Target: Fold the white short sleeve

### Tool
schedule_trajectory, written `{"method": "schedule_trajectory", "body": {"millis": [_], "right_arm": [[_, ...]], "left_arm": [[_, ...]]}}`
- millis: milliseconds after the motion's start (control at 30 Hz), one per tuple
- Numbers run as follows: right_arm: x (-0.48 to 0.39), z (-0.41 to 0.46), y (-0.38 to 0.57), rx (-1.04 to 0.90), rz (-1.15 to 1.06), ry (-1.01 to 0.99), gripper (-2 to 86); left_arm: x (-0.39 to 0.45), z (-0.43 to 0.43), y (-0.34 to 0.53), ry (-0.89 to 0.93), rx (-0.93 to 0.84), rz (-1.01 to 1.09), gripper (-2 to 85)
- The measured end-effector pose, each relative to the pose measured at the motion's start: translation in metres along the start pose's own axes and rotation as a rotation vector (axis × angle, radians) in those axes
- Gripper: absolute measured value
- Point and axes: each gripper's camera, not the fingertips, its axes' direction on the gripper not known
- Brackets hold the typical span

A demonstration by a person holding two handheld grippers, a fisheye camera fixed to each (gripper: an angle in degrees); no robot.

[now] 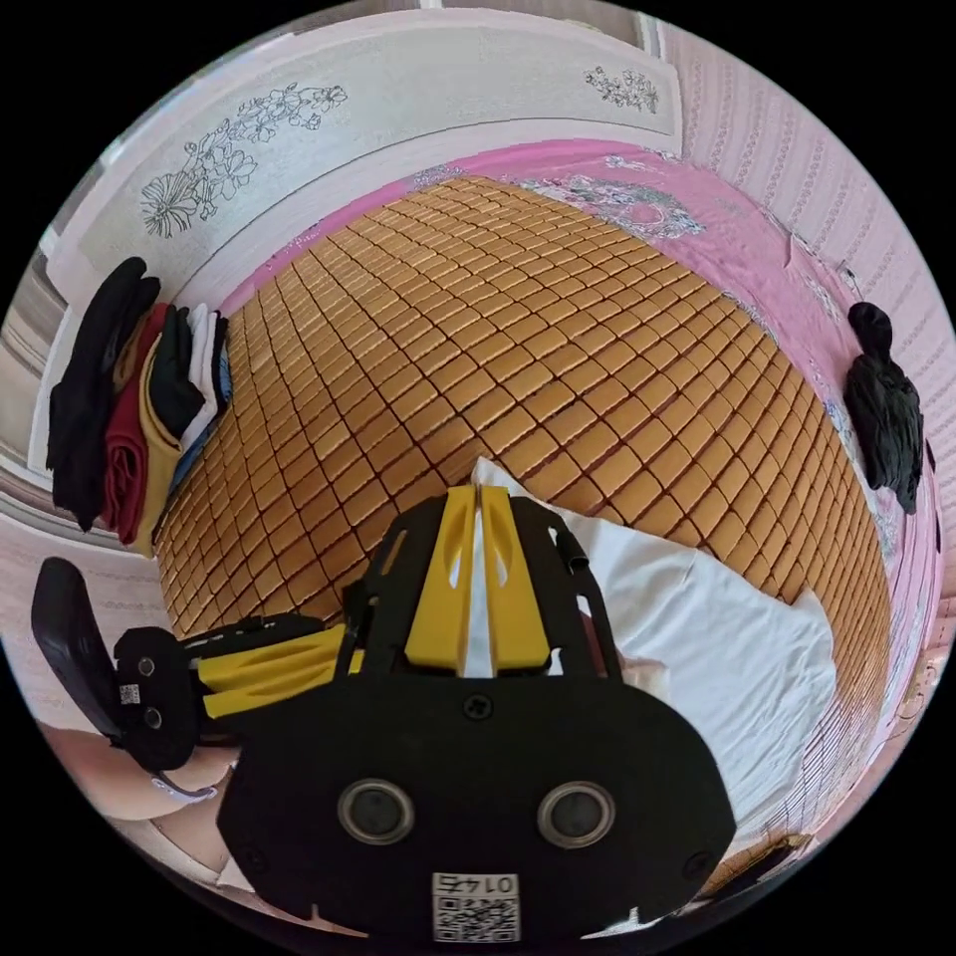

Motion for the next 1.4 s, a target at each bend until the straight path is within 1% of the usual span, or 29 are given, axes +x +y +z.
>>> {"method": "schedule_trajectory", "body": {"millis": [67, 100, 200, 267, 333, 400, 433, 500, 667, 767, 967, 1100, 1233, 1400], "right_arm": [[0.017, -0.024, 0.013, 0.091, 0.068, -0.041, -0.6], [0.031, -0.043, 0.026, 0.154, 0.127, -0.068, -0.6], [0.067, -0.094, 0.074, 0.291, 0.281, -0.092, -0.1], [0.084, -0.115, 0.106, 0.319, 0.356, -0.067, 0.6], [0.098, -0.121, 0.136, 0.289, 0.407, -0.045, 2.0], [0.117, -0.113, 0.167, 0.192, 0.499, -0.049, 4.4], [0.121, -0.111, 0.173, 0.170, 0.518, -0.057, 4.7], [0.129, -0.111, 0.190, 0.146, 0.545, -0.054, 5.2], [0.130, -0.125, 0.223, 0.124, 0.554, 0.021, 5.3], [0.135, -0.142, 0.261, 0.124, 0.613, 0.082, 5.3], [0.168, -0.182, 0.355, 0.126, 0.863, 0.240, 6.5], [0.191, -0.200, 0.406, 0.156, 0.998, 0.262, 7.0], [0.208, -0.202, 0.428, 0.174, 1.036, 0.225, 7.7], [0.219, -0.204, 0.437, 0.168, 1.003, 0.205, 6.3]], "left_arm": [[0.011, -0.002, 0.000, -0.035, 0.035, 0.028, -0.7], [0.018, -0.007, 0.001, -0.032, 0.087, 0.058, -0.7], [0.045, -0.025, 0.004, 0.029, 0.213, 0.186, 0.0], [0.063, -0.031, 0.004, 0.102, 0.234, 0.276, 1.4], [0.082, -0.023, 0.005, 0.190, 0.157, 0.337, 5.0], [0.091, -0.008, 0.008, 0.208, 0.071, 0.350, 6.1], [0.096, 0.002, 0.010, 0.190, 0.021, 0.356, 6.2], [0.102, 0.012, 0.011, 0.164, -0.020, 0.358, 6.2], [0.123, 0.025, 0.003, 0.166, -0.056, 0.386, 5.7], [0.150, 0.032, -0.008, 0.184, -0.085, 0.459, 5.2], [0.238, 0.069, -0.036, 0.274, -0.195, 0.654, 5.0], [0.321, 0.099, -0.050, 0.311, -0.237, 0.822, 5.0], [0.400, 0.133, -0.055, 0.316, -0.287, 0.948, 5.0], [0.472, 0.168, -0.055, 0.301, -0.323, 1.019, 5.3]]}}
